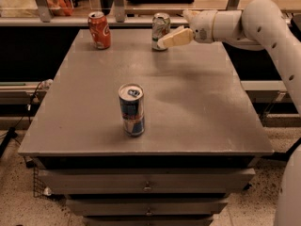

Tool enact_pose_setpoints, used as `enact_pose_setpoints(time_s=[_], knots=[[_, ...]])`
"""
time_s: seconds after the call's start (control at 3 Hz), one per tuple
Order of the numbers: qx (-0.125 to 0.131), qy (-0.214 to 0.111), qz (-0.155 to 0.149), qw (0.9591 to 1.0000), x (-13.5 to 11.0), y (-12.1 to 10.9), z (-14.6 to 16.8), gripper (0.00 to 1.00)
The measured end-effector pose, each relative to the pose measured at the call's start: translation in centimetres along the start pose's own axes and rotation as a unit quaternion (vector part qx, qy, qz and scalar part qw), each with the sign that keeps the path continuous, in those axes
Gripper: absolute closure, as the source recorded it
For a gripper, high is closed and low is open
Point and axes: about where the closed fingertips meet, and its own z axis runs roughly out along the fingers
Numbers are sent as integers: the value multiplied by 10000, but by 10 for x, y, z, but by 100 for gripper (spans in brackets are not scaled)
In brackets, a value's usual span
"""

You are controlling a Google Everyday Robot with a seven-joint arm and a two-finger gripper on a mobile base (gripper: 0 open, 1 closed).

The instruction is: Knock 7up can over

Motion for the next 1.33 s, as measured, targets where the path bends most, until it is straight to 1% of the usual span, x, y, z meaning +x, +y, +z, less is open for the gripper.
enact_pose_setpoints(time_s=[0.33,0.67,1.0,1.33], knots=[[203,-61,8,9998,-1,-25,20,0],[238,-57,57,9997,1,-36,45,0],[204,19,121,9997,7,-37,68,0],[207,122,180,9995,14,-37,82,16]])
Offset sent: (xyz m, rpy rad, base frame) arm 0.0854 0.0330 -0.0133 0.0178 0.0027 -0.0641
